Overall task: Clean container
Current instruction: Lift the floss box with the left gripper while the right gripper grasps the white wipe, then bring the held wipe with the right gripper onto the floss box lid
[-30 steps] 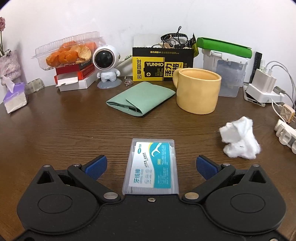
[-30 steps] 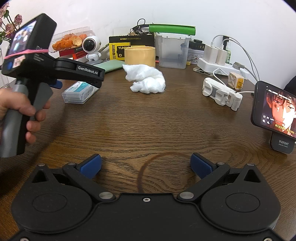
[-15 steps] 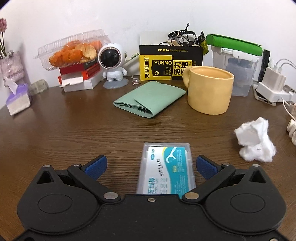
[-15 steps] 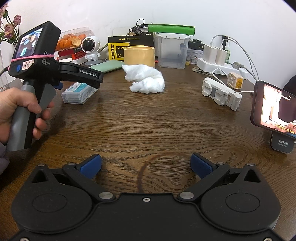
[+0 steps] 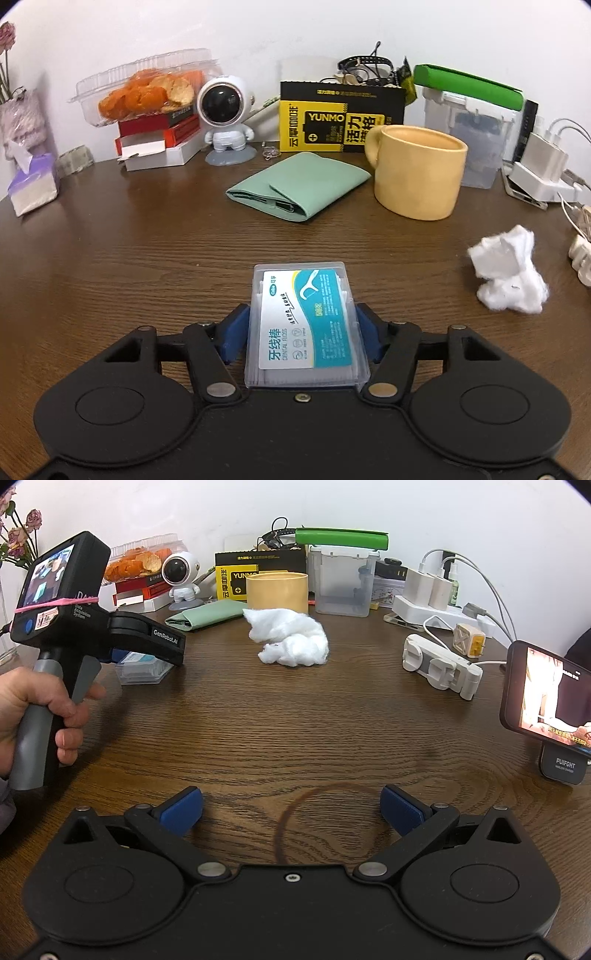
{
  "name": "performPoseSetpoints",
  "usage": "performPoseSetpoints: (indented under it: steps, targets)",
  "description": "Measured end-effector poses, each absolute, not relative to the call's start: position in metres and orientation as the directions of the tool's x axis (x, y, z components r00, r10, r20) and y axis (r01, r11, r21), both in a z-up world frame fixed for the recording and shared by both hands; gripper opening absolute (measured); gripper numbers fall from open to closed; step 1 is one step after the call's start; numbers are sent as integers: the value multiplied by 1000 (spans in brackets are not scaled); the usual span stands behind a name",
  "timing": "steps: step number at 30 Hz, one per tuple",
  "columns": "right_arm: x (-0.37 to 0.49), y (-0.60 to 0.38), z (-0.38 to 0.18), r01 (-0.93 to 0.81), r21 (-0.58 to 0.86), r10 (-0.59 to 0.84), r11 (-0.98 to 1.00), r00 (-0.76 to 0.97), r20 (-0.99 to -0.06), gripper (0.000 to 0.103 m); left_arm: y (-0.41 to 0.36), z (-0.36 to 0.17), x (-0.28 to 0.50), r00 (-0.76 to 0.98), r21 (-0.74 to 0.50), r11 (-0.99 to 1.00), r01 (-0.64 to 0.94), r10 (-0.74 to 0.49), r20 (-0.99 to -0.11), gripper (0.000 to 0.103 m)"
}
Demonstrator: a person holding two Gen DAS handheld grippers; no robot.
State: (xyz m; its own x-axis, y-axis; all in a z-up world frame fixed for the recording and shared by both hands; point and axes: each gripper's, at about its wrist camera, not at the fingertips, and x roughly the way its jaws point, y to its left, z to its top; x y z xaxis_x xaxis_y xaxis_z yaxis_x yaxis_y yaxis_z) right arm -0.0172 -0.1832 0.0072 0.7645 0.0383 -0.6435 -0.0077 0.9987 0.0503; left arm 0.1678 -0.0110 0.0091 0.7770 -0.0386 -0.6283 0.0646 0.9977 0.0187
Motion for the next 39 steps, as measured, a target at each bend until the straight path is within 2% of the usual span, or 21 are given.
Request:
performPoseSetpoints:
  steps: [6,9,12,17,19,24,27,29,33,34,36,37,39]
  targets:
    - [-17,-183,7,-7,50,38,999,765,-643,103,-11,18,151,810,49,997,67,-26,-586,56]
    - [-17,-183,7,-8,50,38,999,765,-643,103,-20,32,121,872,164,980,112,-18,-489,56]
    - [-16,-182,7,-13,50,42,999,765,-643,103,-29,38,83,922,276,944,181,-65,-383,56]
    - [-7,-185,8,-86,48,96,995,756,-647,103,-29,39,44,952,422,887,190,-62,-299,56]
    - [-1,-192,12,-86,60,104,995,752,-650,102,-27,41,34,959,444,877,182,-58,-278,56]
    - [24,-208,44,-104,36,107,994,849,-517,102,-25,48,15,980,496,859,125,-29,-197,56]
    - [62,-215,55,-174,37,172,984,879,-445,100,-25,54,9,980,488,863,133,-40,-196,56]
    - [95,-217,55,-192,50,194,980,871,-452,87,-26,56,7,982,492,862,121,-30,-187,56]
    - [156,-219,47,-201,93,219,975,815,-536,71,-24,60,3,984,483,869,105,-21,-177,56]
    - [167,-217,43,-182,86,199,979,800,-566,65,-24,61,2,984,481,871,104,-20,-177,56]
    - [180,-212,35,-171,50,165,984,771,-615,60,-23,61,1,983,483,869,106,-19,-182,56]
    - [186,-208,28,-173,29,150,985,749,-646,51,-23,61,1,983,484,868,106,-18,-183,56]
    - [189,-205,16,-175,29,148,984,718,-680,49,-24,59,0,983,484,869,105,-16,-185,56]
